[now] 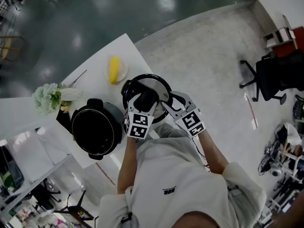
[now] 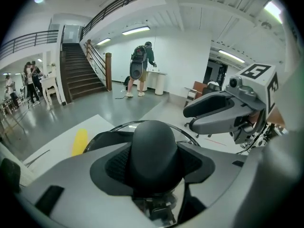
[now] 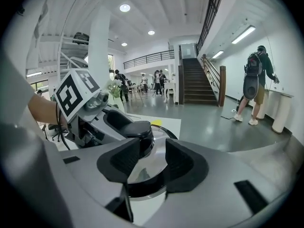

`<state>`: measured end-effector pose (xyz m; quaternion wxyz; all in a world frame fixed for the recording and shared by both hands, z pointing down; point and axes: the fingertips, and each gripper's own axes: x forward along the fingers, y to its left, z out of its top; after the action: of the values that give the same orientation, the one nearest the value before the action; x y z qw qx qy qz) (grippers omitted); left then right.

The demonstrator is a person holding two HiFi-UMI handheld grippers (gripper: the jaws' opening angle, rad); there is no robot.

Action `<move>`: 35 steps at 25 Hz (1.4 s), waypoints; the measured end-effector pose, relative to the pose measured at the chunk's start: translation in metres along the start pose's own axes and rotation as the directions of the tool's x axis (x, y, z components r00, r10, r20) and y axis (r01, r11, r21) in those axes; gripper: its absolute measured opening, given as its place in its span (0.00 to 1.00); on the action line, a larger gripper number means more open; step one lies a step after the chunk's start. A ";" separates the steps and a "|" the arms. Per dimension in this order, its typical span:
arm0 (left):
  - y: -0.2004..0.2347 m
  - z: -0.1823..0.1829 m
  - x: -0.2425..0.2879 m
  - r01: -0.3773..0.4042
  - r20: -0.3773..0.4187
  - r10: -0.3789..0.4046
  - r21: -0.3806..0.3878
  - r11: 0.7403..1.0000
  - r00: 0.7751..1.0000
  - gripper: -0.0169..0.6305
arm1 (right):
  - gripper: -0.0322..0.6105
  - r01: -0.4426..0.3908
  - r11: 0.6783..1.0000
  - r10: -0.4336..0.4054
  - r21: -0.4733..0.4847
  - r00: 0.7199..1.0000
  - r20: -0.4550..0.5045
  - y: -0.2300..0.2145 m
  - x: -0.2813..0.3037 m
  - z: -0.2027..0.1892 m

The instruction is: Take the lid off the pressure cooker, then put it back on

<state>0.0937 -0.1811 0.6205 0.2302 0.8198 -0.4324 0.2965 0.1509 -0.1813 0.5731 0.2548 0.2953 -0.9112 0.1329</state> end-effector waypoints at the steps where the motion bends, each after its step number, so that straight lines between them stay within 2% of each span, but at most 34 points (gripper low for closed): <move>1: 0.000 -0.005 0.003 -0.005 -0.001 0.005 -0.004 1.000 1.000 0.47 | 0.32 -0.006 1.000 0.006 0.000 1.000 -0.009 0.000 0.003 -0.004; 10: 0.008 -0.043 0.024 -0.029 -0.005 0.029 -0.038 0.999 1.000 0.47 | 0.32 -0.045 0.999 0.046 0.008 0.997 -0.067 0.013 0.024 -0.031; 27: 0.011 -0.077 0.051 -0.020 -0.031 0.019 -0.036 0.999 0.999 0.47 | 0.32 -0.045 0.999 0.046 0.013 0.992 -0.118 0.026 0.032 -0.053; 35: 0.008 -0.085 0.058 -0.028 -0.049 0.028 0.014 1.000 0.998 0.47 | 0.32 -0.035 0.999 0.037 0.021 0.990 -0.134 0.030 0.034 -0.059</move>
<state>0.0882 -0.1645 0.7220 0.2311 0.8077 -0.4361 0.3226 0.1326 -0.1504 0.6382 0.3104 0.2715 -0.8959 0.1654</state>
